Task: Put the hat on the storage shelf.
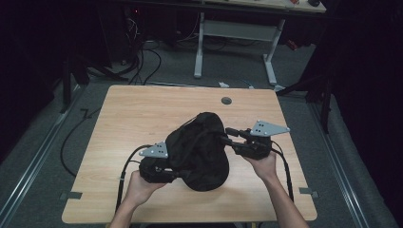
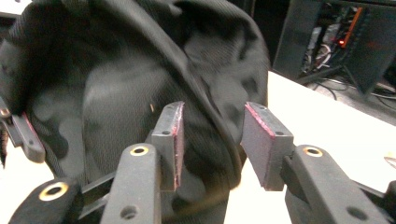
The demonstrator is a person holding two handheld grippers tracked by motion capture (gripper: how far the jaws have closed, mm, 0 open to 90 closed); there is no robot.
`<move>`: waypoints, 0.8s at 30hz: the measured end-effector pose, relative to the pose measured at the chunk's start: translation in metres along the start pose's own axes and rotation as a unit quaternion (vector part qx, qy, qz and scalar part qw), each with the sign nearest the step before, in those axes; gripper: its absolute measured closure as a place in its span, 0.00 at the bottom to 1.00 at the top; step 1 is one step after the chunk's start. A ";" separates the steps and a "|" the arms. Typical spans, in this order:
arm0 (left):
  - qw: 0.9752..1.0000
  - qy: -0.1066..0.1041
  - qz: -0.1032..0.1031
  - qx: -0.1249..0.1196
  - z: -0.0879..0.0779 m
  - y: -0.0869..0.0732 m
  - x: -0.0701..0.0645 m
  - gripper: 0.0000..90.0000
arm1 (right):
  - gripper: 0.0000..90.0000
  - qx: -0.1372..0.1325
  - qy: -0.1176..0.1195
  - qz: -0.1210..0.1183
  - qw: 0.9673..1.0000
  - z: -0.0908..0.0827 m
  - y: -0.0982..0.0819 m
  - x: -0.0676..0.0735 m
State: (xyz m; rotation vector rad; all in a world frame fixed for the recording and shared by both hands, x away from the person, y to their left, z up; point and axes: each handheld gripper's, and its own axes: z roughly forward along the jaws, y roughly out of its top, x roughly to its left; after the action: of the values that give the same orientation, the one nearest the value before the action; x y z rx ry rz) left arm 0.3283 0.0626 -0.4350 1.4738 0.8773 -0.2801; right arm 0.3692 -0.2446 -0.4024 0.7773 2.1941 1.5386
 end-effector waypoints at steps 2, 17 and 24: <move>1.000 0.006 -0.004 -0.015 -0.003 0.002 0.002 0.79 | 0.64 0.013 -0.007 0.008 1.000 0.000 -0.005 -0.001; 0.993 0.056 0.018 -0.099 -0.014 0.008 0.007 0.78 | 0.63 0.121 -0.112 0.059 0.985 0.003 -0.063 -0.011; 0.988 0.072 0.010 -0.135 -0.011 0.017 0.012 0.78 | 0.57 0.117 -0.136 0.103 0.978 -0.006 -0.095 -0.026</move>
State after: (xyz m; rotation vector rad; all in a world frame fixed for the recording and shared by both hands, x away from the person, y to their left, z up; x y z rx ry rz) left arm 0.3435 0.0788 -0.4286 1.2608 0.9741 -0.0367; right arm 0.3642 -0.2895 -0.4896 1.2440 2.1638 1.1851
